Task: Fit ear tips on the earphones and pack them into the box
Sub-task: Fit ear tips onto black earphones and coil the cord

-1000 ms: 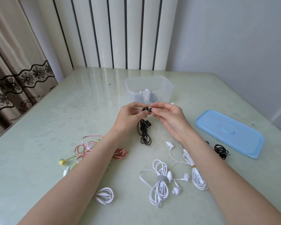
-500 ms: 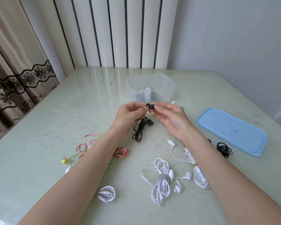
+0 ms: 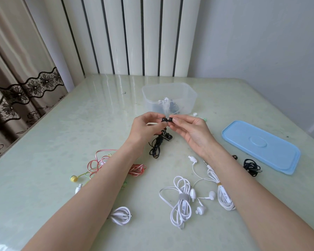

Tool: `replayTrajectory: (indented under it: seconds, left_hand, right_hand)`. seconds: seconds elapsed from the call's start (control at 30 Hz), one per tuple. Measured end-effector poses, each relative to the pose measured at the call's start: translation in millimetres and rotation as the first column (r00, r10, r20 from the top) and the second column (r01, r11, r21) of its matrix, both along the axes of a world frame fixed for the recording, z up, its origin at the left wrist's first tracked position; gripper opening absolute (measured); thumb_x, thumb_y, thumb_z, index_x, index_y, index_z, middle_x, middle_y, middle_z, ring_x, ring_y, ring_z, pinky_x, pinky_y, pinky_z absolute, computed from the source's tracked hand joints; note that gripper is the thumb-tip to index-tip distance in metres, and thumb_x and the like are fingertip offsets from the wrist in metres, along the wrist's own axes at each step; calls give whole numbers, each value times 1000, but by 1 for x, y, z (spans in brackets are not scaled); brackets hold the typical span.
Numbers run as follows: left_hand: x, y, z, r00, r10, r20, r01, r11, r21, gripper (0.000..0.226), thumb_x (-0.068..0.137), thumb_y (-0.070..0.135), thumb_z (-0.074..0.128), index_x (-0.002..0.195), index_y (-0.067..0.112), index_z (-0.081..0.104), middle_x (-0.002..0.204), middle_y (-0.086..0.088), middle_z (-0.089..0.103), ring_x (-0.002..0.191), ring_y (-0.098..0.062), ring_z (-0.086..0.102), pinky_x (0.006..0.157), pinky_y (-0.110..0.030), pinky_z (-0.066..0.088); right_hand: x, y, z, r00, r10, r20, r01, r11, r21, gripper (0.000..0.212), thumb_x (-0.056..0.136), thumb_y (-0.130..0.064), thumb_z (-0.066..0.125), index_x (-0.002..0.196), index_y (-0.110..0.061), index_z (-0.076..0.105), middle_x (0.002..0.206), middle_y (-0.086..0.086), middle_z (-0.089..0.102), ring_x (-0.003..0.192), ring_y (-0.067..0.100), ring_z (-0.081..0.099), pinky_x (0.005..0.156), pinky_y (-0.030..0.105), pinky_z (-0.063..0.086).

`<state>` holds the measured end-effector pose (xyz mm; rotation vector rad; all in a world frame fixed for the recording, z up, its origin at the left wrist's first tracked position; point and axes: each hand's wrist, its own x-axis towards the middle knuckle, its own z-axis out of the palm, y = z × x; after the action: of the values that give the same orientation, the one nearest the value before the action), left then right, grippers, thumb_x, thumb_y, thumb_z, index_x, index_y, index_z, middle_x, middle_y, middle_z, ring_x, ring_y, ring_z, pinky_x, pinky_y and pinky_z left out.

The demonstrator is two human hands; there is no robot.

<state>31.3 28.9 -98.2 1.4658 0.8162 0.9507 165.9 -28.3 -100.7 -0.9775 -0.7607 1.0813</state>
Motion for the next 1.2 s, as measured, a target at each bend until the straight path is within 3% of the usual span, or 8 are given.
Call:
replayTrajectory:
  seconds: [0.33,0.63,0.87,1.03,1.2]
  left_hand:
    - [-1,-3,1,1000,-4,5,4,999,43,18,75,1,71,78,17,63,74,4,61,57,5,60,62,-8,48]
    - [-2,-4,2,998,-48,31,46,997,56,19,73,-2,71,81,15,66,75,1,65,62,3,62,66,-9,49]
    - [-7,-1,1,988,-107,110,116,989,-86,17,75,0,68,83,15,68,74,2,70,69,-6,64,75,-15,51]
    - [-5,-1,-1,994,-99,38,101,993,-62,16,77,2,68,88,13,66,80,-3,66,67,-4,62,72,-13,49]
    - [-4,-1,-1,996,-81,26,82,995,-50,14,78,3,67,86,14,66,81,-3,65,70,-6,61,73,-14,49]
  right_hand:
    - [-2,-2,-1,992,-9,127,4,999,37,16,84,7,54,82,-3,67,70,-2,73,71,7,69,70,15,54]
    - [0,-2,-1,999,16,34,-17,1000,15,13,84,8,53,87,3,65,73,1,73,72,9,69,69,16,54]
    - [-1,-2,2,998,60,-22,-60,998,1,16,85,7,52,82,1,67,73,2,73,70,8,68,69,14,54]
    - [-1,-2,1,999,35,11,-35,999,-36,12,84,7,55,88,2,64,64,1,69,60,7,64,64,13,53]
    - [0,-4,3,1000,-1,7,1,1000,-20,13,83,10,54,83,2,65,66,2,72,62,9,67,66,15,55]
